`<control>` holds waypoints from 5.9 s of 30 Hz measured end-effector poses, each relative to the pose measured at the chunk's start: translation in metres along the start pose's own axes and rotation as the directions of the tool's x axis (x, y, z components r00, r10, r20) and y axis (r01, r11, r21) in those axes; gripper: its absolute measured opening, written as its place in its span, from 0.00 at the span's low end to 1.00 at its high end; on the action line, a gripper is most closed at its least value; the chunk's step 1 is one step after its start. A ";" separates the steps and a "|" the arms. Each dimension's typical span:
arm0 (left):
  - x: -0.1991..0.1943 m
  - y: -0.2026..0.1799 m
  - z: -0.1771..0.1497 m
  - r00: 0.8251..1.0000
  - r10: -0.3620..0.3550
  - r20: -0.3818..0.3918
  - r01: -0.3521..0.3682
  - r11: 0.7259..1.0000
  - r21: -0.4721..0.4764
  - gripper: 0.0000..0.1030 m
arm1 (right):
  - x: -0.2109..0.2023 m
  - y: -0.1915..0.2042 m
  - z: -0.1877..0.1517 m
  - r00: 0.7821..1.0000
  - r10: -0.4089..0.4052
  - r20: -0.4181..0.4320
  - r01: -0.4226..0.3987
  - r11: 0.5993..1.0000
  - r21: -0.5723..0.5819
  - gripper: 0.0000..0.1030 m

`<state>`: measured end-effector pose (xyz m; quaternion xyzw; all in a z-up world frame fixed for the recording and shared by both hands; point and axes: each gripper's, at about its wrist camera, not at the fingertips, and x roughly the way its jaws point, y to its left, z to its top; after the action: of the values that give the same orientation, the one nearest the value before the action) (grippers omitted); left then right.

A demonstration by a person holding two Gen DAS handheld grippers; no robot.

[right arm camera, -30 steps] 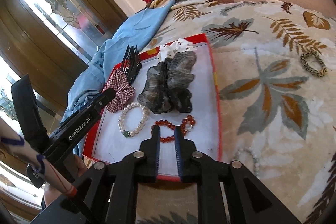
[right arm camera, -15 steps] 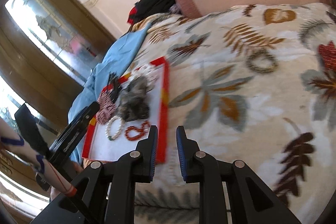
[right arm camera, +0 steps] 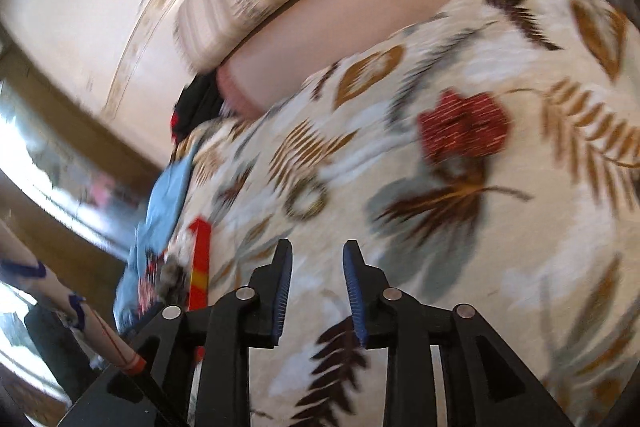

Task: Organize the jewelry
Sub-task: 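Move both open tools toward the red polka-dot scrunchie and leopard-print hair tie, then grasp the leopard-print hair tie with the left tool while the right tool grasps the red polka-dot scrunchie, then carry the hair tie and red polka-dot scrunchie in both tools over the tray, then lower and release the red scrunchie with the right tool while the left tool releases the hair tie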

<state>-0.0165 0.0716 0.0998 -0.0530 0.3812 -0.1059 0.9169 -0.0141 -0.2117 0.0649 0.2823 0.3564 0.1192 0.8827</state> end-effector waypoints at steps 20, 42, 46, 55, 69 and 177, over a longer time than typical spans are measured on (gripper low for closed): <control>0.194 -0.028 0.067 0.964 0.033 -0.262 -0.056 0.995 -0.081 0.43 | -0.037 -0.058 0.041 0.996 0.008 0.093 -0.024 0.985 0.169 0.44; 0.119 -0.025 0.013 0.993 -0.015 -0.118 0.025 0.996 0.088 0.06 | 0.081 -0.079 0.081 0.946 -0.321 -0.046 0.323 0.945 0.046 0.22; 0.128 -0.028 0.014 0.993 -0.020 -0.118 0.033 0.994 0.108 0.06 | 0.078 -0.058 0.075 0.952 -0.307 -0.007 0.307 0.952 0.003 0.14; 0.130 -0.023 0.017 0.995 -0.001 -0.099 0.012 0.994 0.113 0.06 | 0.064 0.006 0.042 0.982 -0.184 0.036 0.187 0.967 -0.172 0.14; 0.129 -0.028 0.017 0.998 0.020 -0.067 -0.010 0.989 0.148 0.06 | 0.072 0.018 0.027 0.992 -0.129 -0.005 0.125 0.968 -0.216 0.14; -0.090 0.215 -0.061 0.869 0.478 0.130 -0.451 0.872 -0.190 0.07 | 0.099 0.252 -0.164 0.959 0.121 -0.255 -0.233 0.850 -0.472 0.17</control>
<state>-0.0885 0.3010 0.0809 -0.0392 0.3088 0.1528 0.9379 -0.0595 0.1012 0.0599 0.0625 0.3798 0.3179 0.8665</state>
